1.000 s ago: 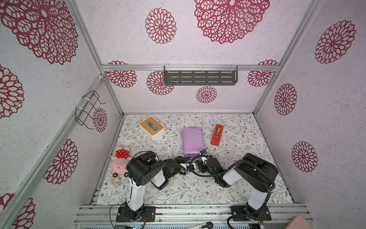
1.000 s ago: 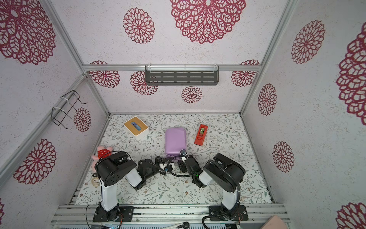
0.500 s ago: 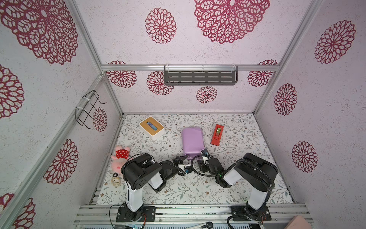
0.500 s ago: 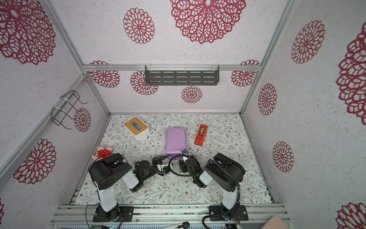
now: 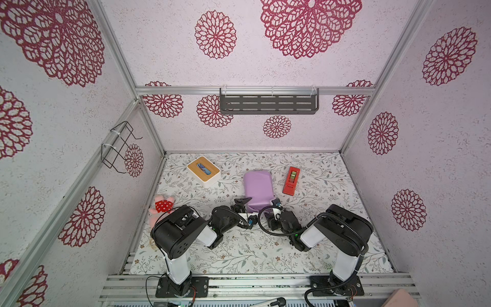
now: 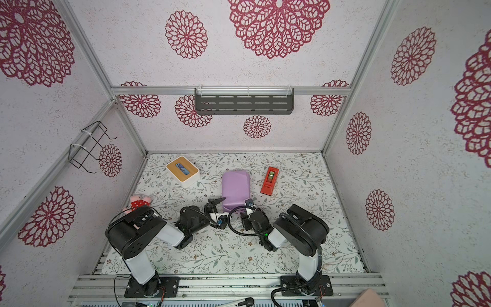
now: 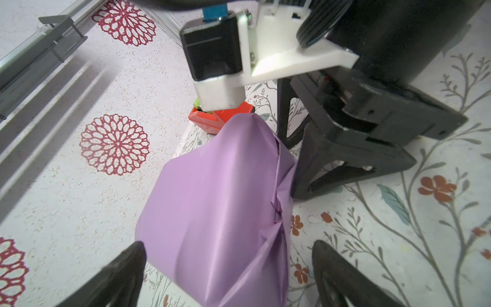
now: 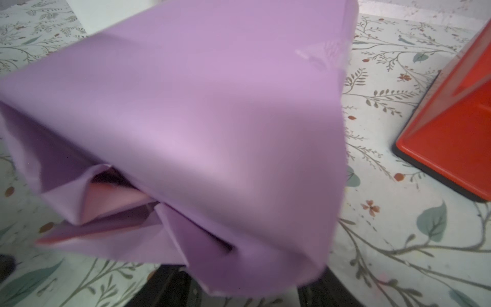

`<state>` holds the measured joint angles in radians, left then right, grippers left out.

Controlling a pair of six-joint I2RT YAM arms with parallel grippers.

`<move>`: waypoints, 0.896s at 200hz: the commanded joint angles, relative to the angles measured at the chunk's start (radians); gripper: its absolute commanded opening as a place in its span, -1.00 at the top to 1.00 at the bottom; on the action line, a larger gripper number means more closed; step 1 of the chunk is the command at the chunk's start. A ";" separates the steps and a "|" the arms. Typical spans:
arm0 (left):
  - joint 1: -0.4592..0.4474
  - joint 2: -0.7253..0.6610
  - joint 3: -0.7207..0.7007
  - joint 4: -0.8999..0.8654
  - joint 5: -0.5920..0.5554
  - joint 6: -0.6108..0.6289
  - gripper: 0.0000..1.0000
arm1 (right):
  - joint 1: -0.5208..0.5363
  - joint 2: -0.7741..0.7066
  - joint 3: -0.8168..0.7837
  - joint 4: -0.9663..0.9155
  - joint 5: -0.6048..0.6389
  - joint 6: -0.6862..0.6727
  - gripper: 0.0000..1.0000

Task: Wrap a gift box in wrapping paper
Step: Fifth fold the wrapping paper around the gift box.

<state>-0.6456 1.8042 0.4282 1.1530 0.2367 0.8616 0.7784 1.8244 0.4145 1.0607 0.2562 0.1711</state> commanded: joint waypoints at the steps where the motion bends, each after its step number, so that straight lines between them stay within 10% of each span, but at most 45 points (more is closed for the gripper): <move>1: 0.016 0.016 0.032 -0.052 0.057 0.046 -0.96 | -0.006 0.010 -0.008 0.056 -0.016 0.027 -0.22; 179: 0.070 0.191 0.160 -0.082 0.117 0.139 -0.97 | -0.010 0.019 -0.013 0.084 -0.032 0.057 -0.14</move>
<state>-0.5816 1.9450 0.5606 1.0756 0.3313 0.9722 0.7746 1.8389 0.4053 1.0885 0.2306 0.2050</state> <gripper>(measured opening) 0.978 0.571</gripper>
